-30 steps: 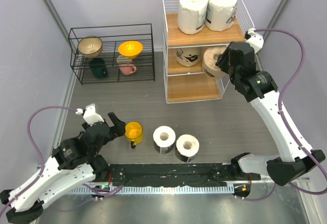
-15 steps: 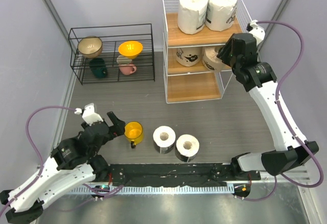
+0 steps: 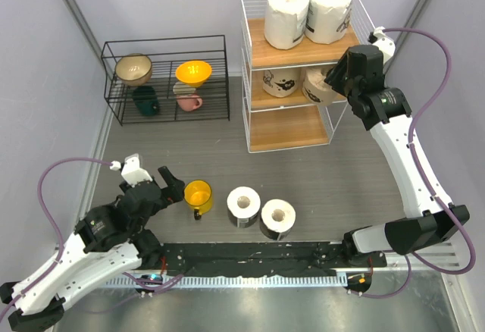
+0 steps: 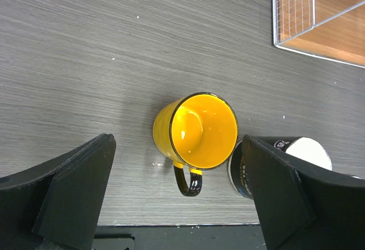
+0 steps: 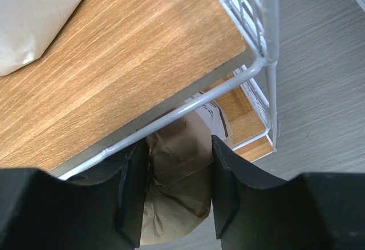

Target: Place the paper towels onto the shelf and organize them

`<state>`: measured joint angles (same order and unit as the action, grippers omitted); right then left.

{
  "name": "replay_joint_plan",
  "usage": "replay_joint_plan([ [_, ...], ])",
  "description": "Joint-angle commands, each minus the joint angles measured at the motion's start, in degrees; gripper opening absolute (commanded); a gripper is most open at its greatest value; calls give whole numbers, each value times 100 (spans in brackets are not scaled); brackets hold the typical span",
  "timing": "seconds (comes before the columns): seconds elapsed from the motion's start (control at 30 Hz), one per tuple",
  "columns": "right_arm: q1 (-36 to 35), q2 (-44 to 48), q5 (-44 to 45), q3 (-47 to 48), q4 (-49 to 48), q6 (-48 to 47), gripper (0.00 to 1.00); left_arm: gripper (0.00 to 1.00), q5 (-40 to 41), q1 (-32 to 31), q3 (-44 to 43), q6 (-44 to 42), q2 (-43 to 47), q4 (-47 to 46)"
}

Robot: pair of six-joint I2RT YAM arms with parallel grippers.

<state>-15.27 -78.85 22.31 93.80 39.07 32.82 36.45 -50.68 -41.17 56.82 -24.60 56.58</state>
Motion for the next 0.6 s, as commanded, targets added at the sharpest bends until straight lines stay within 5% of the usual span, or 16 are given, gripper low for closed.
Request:
replay_joint_plan([
  [0.0, 94, -52, -68, 358, -716, -21, 31, 100, 152, -30, -164, 58, 34, 20],
  [0.57, 94, 774, 107, -661, -1726, 453, 31, 100, 108, -30, -128, 66, 52, 20],
])
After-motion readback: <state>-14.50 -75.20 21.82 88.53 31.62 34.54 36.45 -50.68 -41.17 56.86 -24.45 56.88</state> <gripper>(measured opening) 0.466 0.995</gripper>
